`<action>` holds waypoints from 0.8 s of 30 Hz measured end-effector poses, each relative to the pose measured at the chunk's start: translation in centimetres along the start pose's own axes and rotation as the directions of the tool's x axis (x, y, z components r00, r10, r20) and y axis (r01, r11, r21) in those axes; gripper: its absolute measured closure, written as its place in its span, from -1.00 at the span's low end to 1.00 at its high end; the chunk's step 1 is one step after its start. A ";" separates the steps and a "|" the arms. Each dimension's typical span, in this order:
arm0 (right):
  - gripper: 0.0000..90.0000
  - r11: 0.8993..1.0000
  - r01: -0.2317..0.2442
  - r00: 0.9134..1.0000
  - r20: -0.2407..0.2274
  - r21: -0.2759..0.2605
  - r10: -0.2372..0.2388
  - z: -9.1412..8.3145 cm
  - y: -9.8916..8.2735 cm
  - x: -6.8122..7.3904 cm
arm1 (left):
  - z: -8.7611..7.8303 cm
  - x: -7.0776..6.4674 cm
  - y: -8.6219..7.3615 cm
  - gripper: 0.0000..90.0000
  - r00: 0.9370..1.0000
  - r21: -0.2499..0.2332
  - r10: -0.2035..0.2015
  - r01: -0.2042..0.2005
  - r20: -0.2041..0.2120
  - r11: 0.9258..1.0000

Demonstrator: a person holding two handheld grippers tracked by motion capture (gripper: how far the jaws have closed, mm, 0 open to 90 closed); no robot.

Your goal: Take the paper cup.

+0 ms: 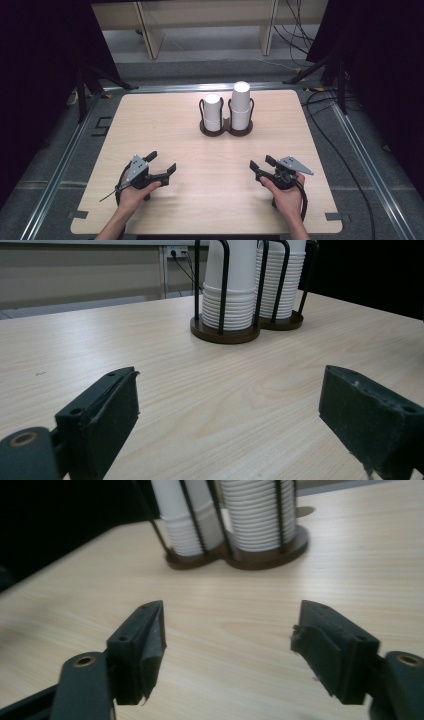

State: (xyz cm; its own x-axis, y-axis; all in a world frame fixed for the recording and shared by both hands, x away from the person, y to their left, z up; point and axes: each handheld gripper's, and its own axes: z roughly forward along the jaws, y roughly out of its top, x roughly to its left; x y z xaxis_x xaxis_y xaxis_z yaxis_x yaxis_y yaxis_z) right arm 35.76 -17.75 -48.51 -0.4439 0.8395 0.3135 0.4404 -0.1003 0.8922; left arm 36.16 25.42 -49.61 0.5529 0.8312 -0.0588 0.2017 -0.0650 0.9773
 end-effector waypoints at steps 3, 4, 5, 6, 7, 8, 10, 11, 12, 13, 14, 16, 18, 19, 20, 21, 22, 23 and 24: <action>-0.54 0.998 -0.059 0.996 -0.074 -0.010 0.058 0.3 0.2 0.2 | 0.4 -0.1 0.2 -0.77 1.000 -0.001 -0.004 0.004 0.007 1.000; -0.54 0.998 -0.059 0.996 -0.074 -0.010 0.058 0.3 0.2 0.2 | 0.7 -0.2 0.3 -0.77 1.000 0.000 -0.007 0.007 0.012 1.000; -0.55 0.999 -0.042 0.997 -0.063 0.004 0.042 0.4 0.3 0.3 | 1.3 -0.2 0.4 -0.74 1.000 -0.014 -0.008 0.008 0.021 1.000; -0.55 1.000 -0.025 0.997 -0.072 -0.010 0.024 0.6 0.6 0.5 | 1.9 -0.2 0.8 -0.69 1.000 0.007 0.007 -0.007 0.022 1.000; -0.55 1.000 -0.025 0.997 -0.072 -0.010 0.024 0.6 0.6 0.5 | 1.9 -0.2 0.8 -0.68 1.000 0.007 0.007 -0.007 0.022 1.000; -0.53 1.000 0.014 0.999 -0.047 -0.011 -0.015 0.7 1.1 0.7 | 3.1 -0.2 1.3 -0.68 0.999 0.015 0.020 -0.021 0.038 1.000; -0.49 0.998 0.062 0.998 -0.020 -0.003 -0.062 0.7 1.7 0.8 | 4.5 -0.1 1.8 -0.68 0.997 0.024 0.038 -0.040 0.061 0.999; -0.49 0.998 0.062 0.998 -0.020 -0.003 -0.062 0.7 1.7 0.8 | 4.5 -0.1 1.8 -0.68 0.997 0.024 0.038 -0.040 0.061 0.999; -0.44 0.997 0.081 0.997 -0.016 -0.017 -0.081 1.1 2.5 1.0 | 5.5 0.0 2.2 -0.68 0.996 0.030 0.051 -0.054 0.077 0.998; -0.44 0.997 0.081 0.997 -0.016 -0.017 -0.081 1.1 2.5 1.0 | 6.3 0.0 2.6 -0.68 0.994 0.028 0.065 -0.067 0.087 0.997; -0.42 0.997 0.072 0.997 -0.016 -0.024 -0.072 1.3 3.0 1.2 | 7.0 0.1 3.0 -0.68 0.994 0.040 0.069 -0.073 0.090 0.997; -0.37 0.992 0.123 0.992 -0.015 -0.040 -0.124 2.3 4.3 1.8 | 9.2 0.1 3.9 -0.67 0.992 0.048 0.065 -0.070 0.104 0.996; -0.36 0.986 0.158 0.987 -0.010 -0.045 -0.159 3.3 5.2 2.2 | 9.9 0.1 4.2 -0.67 0.992 0.055 0.065 -0.071 0.107 0.996; -0.34 0.988 0.146 0.989 -0.016 -0.039 -0.147 3.8 5.7 2.6 | 11.5 -0.1 4.6 -0.67 0.991 0.068 0.055 -0.064 0.122 0.996; -0.32 0.983 0.175 0.984 -0.018 -0.055 -0.176 4.3 6.2 2.8 | 12.2 -0.3 4.8 -0.67 0.989 0.072 0.064 -0.074 0.131 0.995; -0.31 0.982 0.183 0.983 -0.015 -0.045 -0.184 4.7 6.8 3.1 | 12.9 -0.3 5.1 -0.67 0.987 0.072 0.083 -0.093 0.136 0.993; -0.30 0.979 0.199 0.979 -0.020 -0.050 -0.200 5.2 7.3 3.3 | 13.5 -0.4 5.3 -0.66 0.986 0.074 0.092 -0.103 0.138 0.992; -0.29 0.980 0.194 0.980 -0.026 -0.052 -0.196 5.6 7.7 3.6 | 14.2 -0.5 5.5 -0.66 0.985 0.086 0.093 -0.106 0.143 0.991; -0.28 0.974 0.215 0.976 -0.017 -0.067 -0.217 6.0 8.2 3.7 | 14.7 -0.5 5.6 -0.66 0.985 0.098 0.099 -0.114 0.143 0.989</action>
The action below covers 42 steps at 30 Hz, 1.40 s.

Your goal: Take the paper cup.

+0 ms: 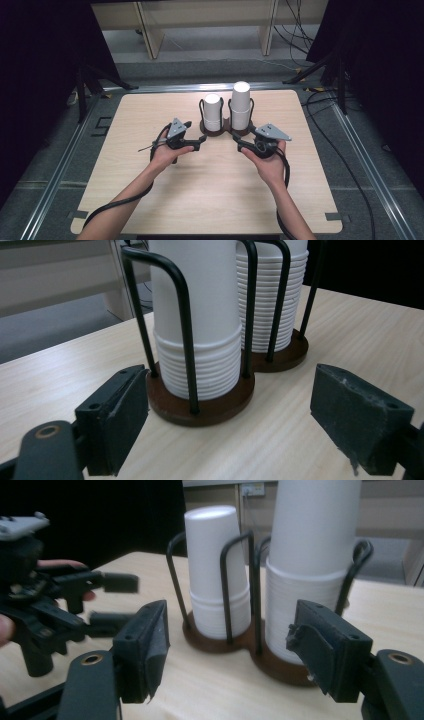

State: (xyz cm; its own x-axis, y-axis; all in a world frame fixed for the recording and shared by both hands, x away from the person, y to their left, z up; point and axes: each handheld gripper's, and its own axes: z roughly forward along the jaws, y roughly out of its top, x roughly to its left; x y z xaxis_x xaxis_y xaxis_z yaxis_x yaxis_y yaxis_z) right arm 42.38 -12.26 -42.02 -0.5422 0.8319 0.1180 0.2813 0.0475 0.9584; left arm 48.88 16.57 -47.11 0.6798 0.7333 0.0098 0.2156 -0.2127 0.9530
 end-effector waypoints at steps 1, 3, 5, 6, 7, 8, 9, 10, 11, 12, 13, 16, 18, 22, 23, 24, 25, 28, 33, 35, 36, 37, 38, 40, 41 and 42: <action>-0.28 1.000 0.000 1.000 0.000 0.000 0.000 0.0 0.0 0.0 | 0.0 0.0 0.0 -0.66 1.000 0.000 0.000 0.000 0.000 1.000; -0.25 1.000 -0.007 1.000 -0.003 0.002 0.007 0.6 0.7 0.2 | 1.1 0.2 0.2 -0.65 1.000 0.021 0.011 -0.011 0.000 1.000; -0.23 1.000 0.016 1.000 0.001 -0.011 -0.016 1.3 1.3 0.2 | 2.1 0.5 0.3 -0.65 1.000 0.044 0.019 -0.018 -0.009 0.999; -0.21 1.000 0.011 1.000 0.006 -0.005 -0.011 1.7 1.5 0.4 | 2.5 0.6 0.4 -0.64 1.000 0.049 0.020 -0.019 -0.010 0.999; -0.20 1.000 0.014 1.000 -0.007 -0.005 -0.014 2.0 1.7 0.4 | 2.9 0.8 0.4 -0.64 1.000 0.054 0.022 -0.021 -0.013 0.998; -0.19 0.999 0.041 0.999 0.002 -0.012 -0.041 2.6 2.1 0.4 | 3.2 0.9 0.5 -0.63 1.000 0.054 0.020 -0.019 -0.017 0.998; -0.17 0.999 0.045 0.999 0.002 -0.009 -0.045 2.9 2.3 0.5 | 3.6 1.1 0.5 -0.61 1.000 0.059 0.019 -0.018 -0.014 0.998; -0.16 0.999 0.045 0.999 -0.004 -0.007 -0.045 3.5 2.7 0.6 | 3.9 1.2 0.6 -0.61 1.000 0.065 0.016 -0.015 -0.012 0.998; -0.15 0.998 0.064 0.998 -0.006 -0.002 -0.064 4.6 3.3 0.9 | 4.3 1.4 0.6 -0.57 1.000 0.070 0.015 -0.014 -0.014 0.997; -0.15 0.998 0.064 0.998 -0.006 -0.002 -0.064 4.6 3.3 0.9 | 4.3 1.4 0.6 -0.57 1.000 0.070 0.015 -0.014 -0.014 0.997; -0.14 0.997 0.075 0.997 -0.005 -0.008 -0.075 5.0 3.6 1.0 | 4.5 1.5 0.6 -0.57 1.000 0.076 0.019 -0.018 -0.012 0.997; -0.13 0.994 0.111 0.994 0.011 0.003 -0.111 7.5 4.7 1.8 | 5.2 1.7 0.6 -0.55 1.000 0.089 0.025 -0.024 -0.010 0.996; -0.13 0.990 0.144 0.989 0.035 0.010 -0.144 8.5 5.1 1.9 | 5.5 1.9 0.5 -0.54 1.000 0.098 0.015 -0.013 -0.020 0.995; -0.13 0.989 0.147 0.988 0.042 0.015 -0.147 9.7 5.6 2.2 | 5.9 2.1 0.4 -0.53 1.000 0.102 0.006 -0.005 -0.014 0.995; -0.14 0.986 0.167 0.985 0.045 0.014 -0.167 10.4 6.0 2.3 | 6.1 2.0 0.4 -0.52 1.000 0.103 0.003 -0.002 -0.014 0.995; -0.14 0.986 0.167 0.985 0.045 0.014 -0.167 10.4 6.0 2.3 | 6.1 2.0 0.4 -0.52 1.000 0.103 0.003 -0.002 -0.014 0.995; -0.14 0.982 0.186 0.981 0.055 0.011 -0.187 10.6 6.1 2.3 | 6.2 2.0 0.4 -0.52 1.000 0.102 0.007 -0.006 -0.008 0.995; -0.15 0.979 0.201 0.976 0.076 0.020 -0.202 11.7 6.3 2.5 | 6.5 1.9 0.5 -0.49 1.000 0.103 0.005 -0.004 -0.013 0.995; -0.18 0.980 0.194 0.976 0.093 0.052 -0.198 13.0 6.0 2.2 | 6.9 1.7 0.5 -0.47 1.000 0.101 -0.009 0.011 -0.016 0.995; -0.18 0.981 0.182 0.978 0.093 0.065 -0.188 13.4 5.9 2.0 | 7.0 1.7 0.5 -0.46 1.000 0.100 -0.010 0.012 -0.017 0.995; -0.18 0.981 0.179 0.979 0.086 0.074 -0.185 13.6 5.8 2.1 | 7.1 1.7 0.5 -0.47 1.000 0.094 -0.013 0.014 -0.012 0.995; -0.18 0.980 0.182 0.977 0.094 0.077 -0.189 13.7 5.8 2.1 | 7.1 1.7 0.5 -0.47 1.000 0.099 -0.011 0.013 -0.017 0.995; -0.18 0.979 0.189 0.977 0.091 0.070 -0.195 14.0 5.7 2.1 | 7.1 1.7 0.5 -0.47 1.000 0.098 -0.009 0.010 -0.017 0.995; -0.19 0.977 0.198 0.973 0.102 0.079 -0.206 14.1 5.7 2.2 | 7.1 1.7 0.5 -0.46 1.000 0.091 -0.011 0.013 -0.021 0.996; -0.20 0.979 0.189 0.972 0.128 0.076 -0.197 14.3 5.7 2.5 | 7.2 1.7 0.5 -0.46 1.000 0.085 -0.014 0.015 -0.018 0.996; -0.20 0.979 0.189 0.972 0.128 0.076 -0.197 14.3 5.7 2.5 | 7.2 1.7 0.5 -0.46 1.000 0.083 -0.015 0.017 -0.017 0.996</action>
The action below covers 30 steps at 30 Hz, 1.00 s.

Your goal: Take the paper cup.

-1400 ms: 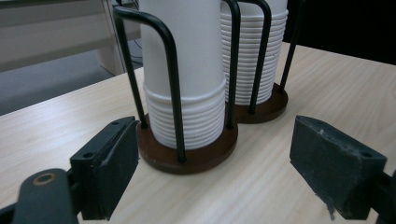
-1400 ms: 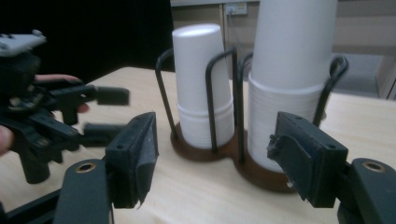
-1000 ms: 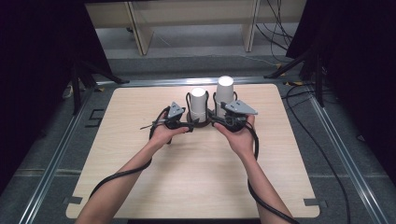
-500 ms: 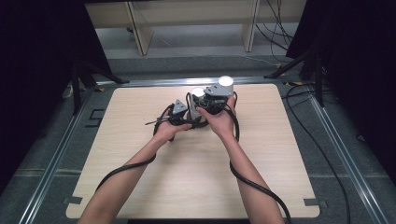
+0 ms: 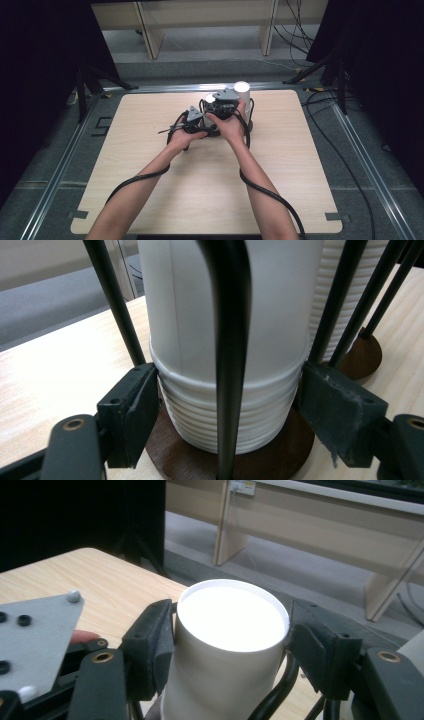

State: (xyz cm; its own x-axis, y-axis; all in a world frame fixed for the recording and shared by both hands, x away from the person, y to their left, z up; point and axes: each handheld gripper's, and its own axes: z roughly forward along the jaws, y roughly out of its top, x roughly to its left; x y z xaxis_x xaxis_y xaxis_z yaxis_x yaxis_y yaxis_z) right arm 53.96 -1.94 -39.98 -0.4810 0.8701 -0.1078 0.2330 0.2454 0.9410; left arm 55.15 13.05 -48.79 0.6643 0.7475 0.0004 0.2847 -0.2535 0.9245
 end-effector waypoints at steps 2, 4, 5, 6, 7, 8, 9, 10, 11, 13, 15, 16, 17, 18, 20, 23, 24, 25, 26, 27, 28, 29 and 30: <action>-0.21 1.000 0.003 1.000 0.002 0.006 -0.003 0.2 0.1 0.1 | 0.0 0.0 0.0 -0.46 1.000 -0.003 0.005 -0.005 -0.002 1.000; -0.22 1.000 -0.006 1.000 0.015 0.020 0.006 0.2 0.2 0.2 | -0.1 0.0 0.0 -0.44 1.000 0.001 0.010 -0.010 -0.002 1.000; -0.22 1.000 -0.006 1.000 0.015 0.020 0.006 0.2 0.2 0.2 | -0.1 0.0 0.0 -0.44 1.000 0.001 0.010 -0.010 -0.002 1.000; -0.23 1.000 -0.018 0.999 0.027 0.011 0.017 0.4 0.1 0.4 | -0.1 0.0 0.0 -0.44 1.000 0.000 0.010 -0.010 -0.002 1.000; -0.23 1.000 -0.018 0.999 0.027 0.011 0.017 0.4 0.1 0.4 | -0.1 0.0 0.0 -0.44 1.000 0.000 0.012 -0.012 -0.002 1.000; -0.23 0.999 -0.043 0.999 0.021 0.028 0.043 0.4 0.1 0.6 | -0.1 0.0 0.0 -0.44 1.000 -0.003 0.012 -0.012 -0.002 1.000; -0.24 1.000 -0.011 0.999 0.037 0.028 0.010 0.5 0.1 0.6 | -0.1 0.0 -0.1 -0.44 1.000 -0.004 0.014 -0.014 -0.008 1.000; -0.24 1.000 -0.011 0.999 0.037 0.028 0.010 0.5 0.1 0.6 | -0.1 0.0 -0.1 -0.44 1.000 -0.004 0.014 -0.014 -0.008 1.000; -0.25 0.999 -0.019 0.999 0.036 0.030 0.018 0.7 0.0 0.8 | -0.1 0.0 -0.1 -0.44 1.000 -0.005 0.014 -0.014 -0.007 1.000; -0.25 0.999 -0.007 0.999 0.041 0.032 0.006 0.7 0.0 0.7 | -0.1 0.1 -0.1 -0.44 1.000 -0.004 0.017 -0.017 -0.006 1.000; -0.25 0.999 -0.023 0.999 0.039 0.023 0.023 0.9 -0.1 0.8 | -0.1 0.1 -0.1 -0.44 1.000 -0.002 0.022 -0.022 -0.006 1.000; -0.25 1.000 -0.024 0.999 0.045 0.015 0.023 0.8 -0.1 0.7 | -0.1 0.1 -0.1 -0.44 1.000 -0.002 0.024 -0.024 -0.006 1.000; -0.24 0.999 -0.039 0.998 0.048 0.001 0.039 1.0 -0.1 0.8 | -0.1 0.1 -0.1 -0.44 1.000 -0.003 0.022 -0.022 -0.006 1.000; -0.23 0.998 -0.066 0.997 0.048 0.005 0.066 0.9 -0.1 0.9 | -0.1 0.1 -0.1 -0.44 1.000 -0.001 0.025 -0.025 -0.006 1.000; -0.23 0.998 -0.062 0.996 0.057 -0.016 0.063 1.0 -0.2 0.8 | -0.1 0.1 -0.1 -0.44 1.000 -0.001 0.026 -0.026 -0.006 1.000; -0.22 0.997 -0.074 0.996 0.050 -0.028 0.076 1.0 -0.3 0.8 | -0.1 0.1 -0.1 -0.44 1.000 0.002 0.028 -0.028 -0.007 1.000; -0.21 0.996 -0.083 0.995 0.045 -0.026 0.085 1.0 -0.3 0.9 | -0.2 0.1 -0.1 -0.44 1.000 0.002 0.030 -0.030 -0.006 1.000; -0.21 0.996 -0.076 0.996 0.053 -0.038 0.078 1.0 -0.4 0.9 | -0.2 0.1 -0.1 -0.44 0.999 0.003 0.032 -0.032 -0.006 0.999; -0.21 0.996 -0.076 0.996 0.053 -0.038 0.078 1.0 -0.4 0.9 | -0.2 0.1 -0.1 -0.44 0.999 0.004 0.035 -0.035 -0.006 0.999; -0.21 0.995 -0.090 0.995 0.035 -0.030 0.091 0.9 -0.3 1.0 | -0.1 0.1 -0.1 -0.44 0.999 0.004 0.038 -0.038 -0.007 0.999; -0.21 0.996 -0.085 0.995 0.041 -0.031 0.086 0.9 -0.3 0.9 | -0.1 0.1 0.0 -0.44 0.999 0.006 0.042 -0.042 -0.008 0.999; -0.20 0.997 -0.079 0.996 0.044 -0.025 0.080 0.7 -0.2 1.0 | -0.1 0.1 -0.1 -0.44 0.999 0.000 0.039 -0.039 -0.005 0.999; -0.20 0.997 -0.072 0.997 0.040 -0.035 0.073 0.7 -0.2 0.9 | -0.1 0.0 0.0 -0.44 0.999 0.001 0.040 -0.040 -0.006 0.999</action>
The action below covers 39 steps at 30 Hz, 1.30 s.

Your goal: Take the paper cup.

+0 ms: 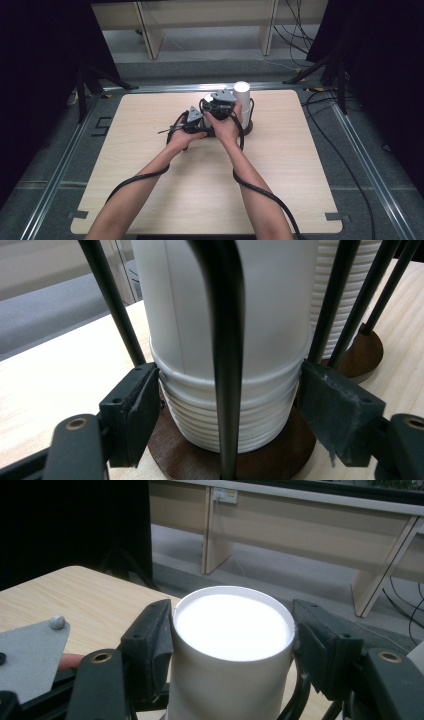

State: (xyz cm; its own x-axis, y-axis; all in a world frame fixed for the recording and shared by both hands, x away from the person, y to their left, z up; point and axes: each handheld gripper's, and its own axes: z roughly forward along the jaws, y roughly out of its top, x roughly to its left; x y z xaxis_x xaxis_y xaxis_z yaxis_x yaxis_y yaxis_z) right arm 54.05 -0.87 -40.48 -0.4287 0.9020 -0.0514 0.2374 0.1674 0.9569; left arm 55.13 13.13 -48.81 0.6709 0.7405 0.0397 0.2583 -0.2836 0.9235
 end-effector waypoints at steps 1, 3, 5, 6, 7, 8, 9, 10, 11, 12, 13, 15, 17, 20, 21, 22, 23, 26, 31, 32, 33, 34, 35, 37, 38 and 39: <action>-0.20 1.000 0.015 1.000 0.012 -0.018 -0.014 0.0 0.1 0.0 | 0.0 0.0 0.0 -0.44 1.000 0.000 0.002 -0.002 -0.001 1.000; -0.20 1.000 0.012 1.000 -0.005 -0.024 -0.012 -0.2 0.3 0.1 | 0.0 0.0 0.0 -0.44 1.000 0.001 0.005 -0.005 0.001 1.000; -0.20 0.999 0.001 1.000 0.006 -0.033 0.000 -0.5 0.6 0.1 | 0.0 -0.1 0.0 -0.44 1.000 0.005 0.010 -0.010 -0.003 1.000; -0.19 0.999 0.001 1.000 -0.003 -0.049 -0.001 -0.7 1.0 0.0 | 0.0 -0.1 0.1 -0.44 1.000 0.008 0.009 -0.009 -0.005 1.000; -0.19 0.999 0.005 1.000 -0.007 -0.047 -0.005 -0.9 1.1 0.0 | 0.0 -0.1 0.1 -0.44 1.000 0.008 0.007 -0.007 -0.005 1.000; -0.19 0.999 0.005 1.000 -0.007 -0.047 -0.005 -0.9 1.1 0.0 | 0.0 -0.1 0.1 -0.44 1.000 0.008 0.007 -0.007 -0.005 1.000; -0.19 0.998 0.002 1.000 -0.008 -0.063 -0.002 -1.0 1.3 0.0 | 0.0 -0.1 0.1 -0.44 1.000 0.005 0.008 -0.008 -0.004 1.000; -0.19 0.998 0.003 1.000 -0.009 -0.068 -0.003 -1.3 1.6 -0.1 | 0.0 0.0 0.1 -0.44 1.000 0.005 0.009 -0.009 -0.001 1.000; -0.19 0.997 -0.007 1.000 -0.014 -0.077 0.006 -1.5 1.9 -0.2 | 0.0 -0.1 0.1 -0.44 1.000 0.004 0.004 -0.004 0.001 1.000; -0.19 0.996 -0.001 1.000 -0.019 -0.087 -0.001 -1.7 2.1 -0.3 | -0.1 -0.1 0.1 -0.44 1.000 0.004 0.005 -0.005 -0.002 1.000; -0.19 0.996 -0.018 1.000 -0.025 -0.087 0.016 -1.9 2.4 -0.2 | -0.1 -0.1 0.1 -0.45 1.000 0.006 0.004 -0.004 -0.006 1.000; -0.19 0.995 -0.009 1.000 -0.028 -0.103 0.007 -2.3 3.0 -0.3 | -0.3 0.1 0.1 -0.48 0.999 0.026 0.033 -0.033 -0.007 0.999; -0.19 0.992 -0.014 0.999 -0.031 -0.128 0.010 -2.5 3.3 -0.4 | -0.2 0.0 0.1 -0.50 1.000 -0.004 0.007 -0.007 -0.002 1.000; -0.19 0.991 -0.026 0.999 -0.038 -0.128 0.022 -2.8 3.6 -0.5 | -0.4 -0.1 0.1 -0.51 1.000 0.003 0.016 -0.016 -0.007 1.000; -0.19 0.990 -0.032 0.998 -0.054 -0.136 0.024 -2.9 3.8 -0.5 | -0.5 -0.1 0.1 -0.52 1.000 -0.001 0.015 -0.016 -0.008 1.000; -0.19 0.989 -0.046 0.998 -0.053 -0.139 0.039 -3.1 3.9 -0.5 | -0.6 0.1 0.1 -0.53 0.999 0.015 0.038 -0.038 -0.006 0.999; -0.19 0.988 -0.031 0.998 -0.054 -0.149 0.023 -3.3 4.2 -0.6 | -0.7 0.1 0.1 -0.54 0.999 0.020 0.042 -0.042 -0.009 0.999; -0.19 0.986 -0.022 0.998 -0.063 -0.166 0.011 -4.0 4.7 -0.8 | -1.0 0.1 0.0 -0.59 0.999 0.018 0.043 -0.043 -0.013 0.999; -0.19 0.981 -0.020 0.996 -0.086 -0.191 0.003 -5.3 5.1 -1.0 | -2.3 0.0 0.0 -0.61 0.999 0.013 0.042 -0.042 -0.012 0.999; -0.19 0.981 -0.020 0.996 -0.086 -0.191 0.003 -5.3 5.1 -1.0 | -2.7 -0.1 0.0 -0.61 0.999 0.008 0.047 -0.047 -0.014 0.999; -0.19 0.981 -0.028 0.996 -0.091 -0.190 0.011 -5.7 5.1 -0.9 | -3.1 -0.2 -0.1 -0.61 0.999 0.003 0.047 -0.047 -0.013 0.999; -0.19 0.979 -0.028 0.995 -0.099 -0.203 0.008 -6.1 5.1 -1.1 | -3.3 -0.2 -0.1 -0.61 0.999 0.000 0.043 -0.043 -0.014 0.999; -0.19 0.978 -0.037 0.994 -0.108 -0.205 0.015 -6.2 5.1 -1.0 | -3.7 -0.2 0.0 -0.61 0.998 0.004 0.053 -0.053 -0.013 0.999; -0.19 0.976 -0.058 0.992 -0.122 -0.208 0.033 -7.0 5.0 -1.2 | -4.8 -0.4 0.2 -0.62 0.999 -0.022 0.045 -0.045 -0.002 0.999; -0.19 0.976 -0.061 0.991 -0.128 -0.210 0.034 -7.3 4.9 -1.3 | -5.3 -0.5 0.3 -0.62 0.999 -0.017 0.038 -0.038 -0.006 0.999; -0.19 0.975 -0.060 0.991 -0.127 -0.212 0.033 -7.5 4.8 -1.4 | -5.6 -0.6 0.3 -0.62 0.999 -0.019 0.032 -0.032 -0.005 0.999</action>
State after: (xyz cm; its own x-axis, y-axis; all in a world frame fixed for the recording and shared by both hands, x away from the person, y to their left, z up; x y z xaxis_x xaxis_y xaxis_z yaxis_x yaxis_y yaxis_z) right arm 49.23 -4.31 -33.69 -0.5283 0.8489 0.0172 0.0726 0.0249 0.9971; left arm 50.93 16.03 -46.42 0.6757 0.7337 0.0713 0.2233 -0.2960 0.9287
